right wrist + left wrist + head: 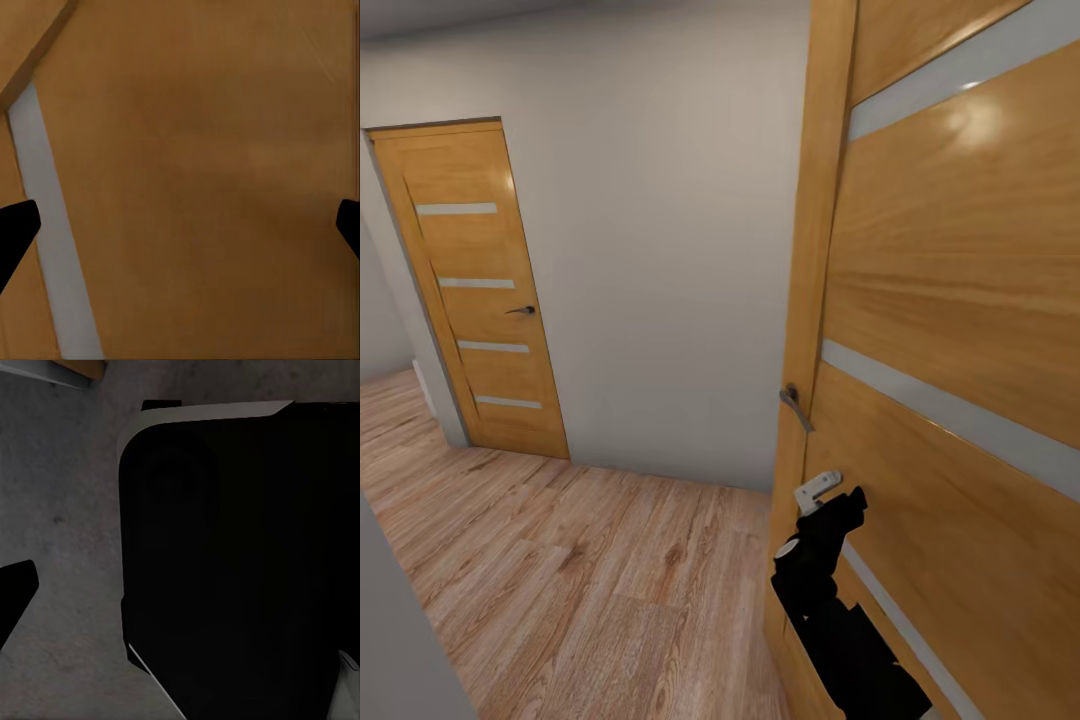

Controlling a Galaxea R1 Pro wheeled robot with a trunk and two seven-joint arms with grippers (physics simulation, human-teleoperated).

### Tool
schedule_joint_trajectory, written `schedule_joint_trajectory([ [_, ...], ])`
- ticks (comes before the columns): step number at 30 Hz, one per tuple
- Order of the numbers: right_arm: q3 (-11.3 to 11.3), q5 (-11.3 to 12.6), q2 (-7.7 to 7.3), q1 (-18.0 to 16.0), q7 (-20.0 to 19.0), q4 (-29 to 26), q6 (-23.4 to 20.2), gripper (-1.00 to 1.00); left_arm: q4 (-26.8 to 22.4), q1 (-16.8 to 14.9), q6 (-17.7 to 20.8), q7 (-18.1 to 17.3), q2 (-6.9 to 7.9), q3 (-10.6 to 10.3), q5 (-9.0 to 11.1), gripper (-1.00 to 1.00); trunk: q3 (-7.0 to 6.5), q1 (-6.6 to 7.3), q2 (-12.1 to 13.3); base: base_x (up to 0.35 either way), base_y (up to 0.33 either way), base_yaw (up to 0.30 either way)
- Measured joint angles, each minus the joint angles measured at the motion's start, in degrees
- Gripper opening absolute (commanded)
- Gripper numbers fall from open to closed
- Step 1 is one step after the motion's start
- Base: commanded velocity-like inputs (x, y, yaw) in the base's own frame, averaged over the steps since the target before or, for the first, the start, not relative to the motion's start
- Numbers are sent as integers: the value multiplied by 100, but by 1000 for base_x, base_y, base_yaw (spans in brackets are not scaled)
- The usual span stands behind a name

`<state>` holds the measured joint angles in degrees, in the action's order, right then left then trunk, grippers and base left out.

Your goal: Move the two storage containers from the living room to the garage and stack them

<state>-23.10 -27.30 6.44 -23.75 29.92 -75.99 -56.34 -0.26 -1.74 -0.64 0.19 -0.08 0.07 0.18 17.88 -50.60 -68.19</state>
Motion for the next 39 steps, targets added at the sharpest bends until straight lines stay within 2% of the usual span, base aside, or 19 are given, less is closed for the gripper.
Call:
schedule_joint_trajectory([
  [7,58,-105,0,-1,0,-2,-25,100,0,0,0,-3,0,0,-5,100,0,0,0,0,0,0],
  [21,208,-140,1,1,6,-3,-44,100,-1,0,0,0,0,2,-2,100,0,1,-1,9,0,0],
  [25,471,-179,1,1,11,-4,-58,100,-1,1,0,-1,0,1,-2,100,0,3,-1,174,0,0],
  [29,1017,-219,-1,-2,11,-4,-65,100,-1,1,0,-3,0,1,-2,100,0,2,-1,234,0,0],
  [39,1057,-194,-2,-4,13,-3,-63,100,-2,1,1,-3,0,1,-9,100,0,0,0,34,0,0],
])
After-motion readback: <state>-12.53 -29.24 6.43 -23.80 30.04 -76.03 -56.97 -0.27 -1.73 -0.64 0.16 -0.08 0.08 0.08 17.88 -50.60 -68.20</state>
